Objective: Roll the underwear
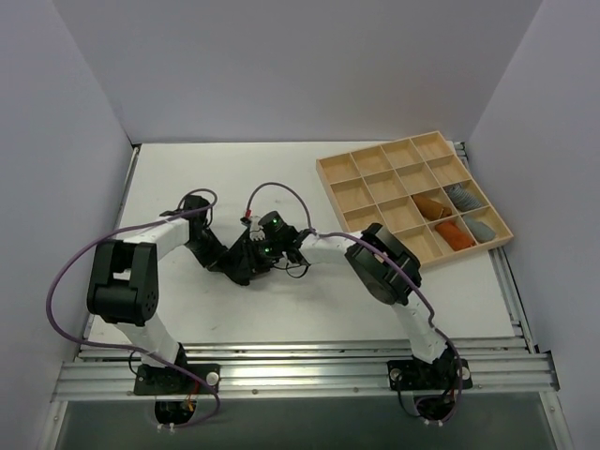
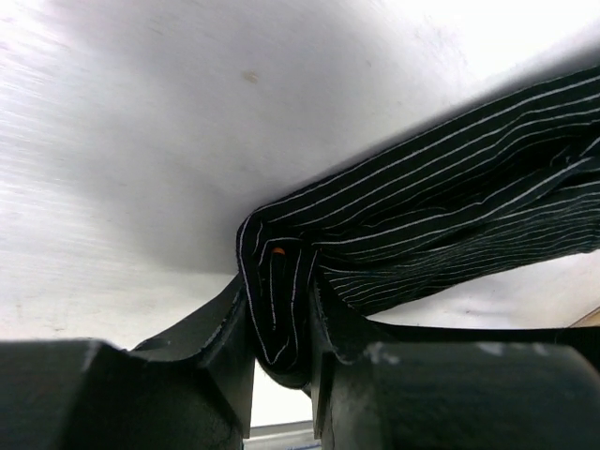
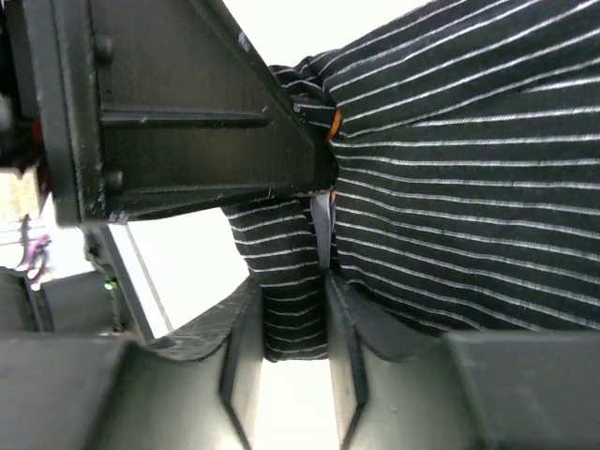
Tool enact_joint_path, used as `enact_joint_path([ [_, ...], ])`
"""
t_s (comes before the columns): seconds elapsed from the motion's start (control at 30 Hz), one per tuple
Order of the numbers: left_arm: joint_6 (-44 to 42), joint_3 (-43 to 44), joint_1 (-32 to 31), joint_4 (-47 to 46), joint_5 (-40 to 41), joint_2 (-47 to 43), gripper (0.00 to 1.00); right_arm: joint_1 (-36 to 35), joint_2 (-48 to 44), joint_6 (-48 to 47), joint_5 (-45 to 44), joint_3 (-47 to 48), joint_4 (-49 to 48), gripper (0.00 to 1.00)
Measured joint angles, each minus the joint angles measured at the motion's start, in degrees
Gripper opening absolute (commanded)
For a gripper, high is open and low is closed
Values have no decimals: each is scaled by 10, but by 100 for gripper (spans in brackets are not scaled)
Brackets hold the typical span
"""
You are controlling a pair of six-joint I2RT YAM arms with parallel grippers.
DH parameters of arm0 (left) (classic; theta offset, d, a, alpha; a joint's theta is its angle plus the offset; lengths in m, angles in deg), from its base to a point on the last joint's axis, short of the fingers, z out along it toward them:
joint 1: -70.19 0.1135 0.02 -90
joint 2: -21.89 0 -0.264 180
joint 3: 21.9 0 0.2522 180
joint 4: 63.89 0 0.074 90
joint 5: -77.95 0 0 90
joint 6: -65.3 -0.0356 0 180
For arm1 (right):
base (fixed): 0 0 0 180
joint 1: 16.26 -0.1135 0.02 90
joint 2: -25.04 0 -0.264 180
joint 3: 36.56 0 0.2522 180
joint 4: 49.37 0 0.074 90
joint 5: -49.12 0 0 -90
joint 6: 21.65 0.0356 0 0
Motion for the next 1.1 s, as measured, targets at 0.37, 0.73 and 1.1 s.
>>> enact_joint_path([
  [0.37,-11,31,-41,71,-17,29,2,-83,-127,-116,-200,-43,130,42],
  [0.73,-11,57,-75,151,5,49,2,-194,-139,-228,-401,-12,175,42],
  [1.1,-3,58,-88,161,16,50,11,-170,-128,-202,-413,-57,111,1],
])
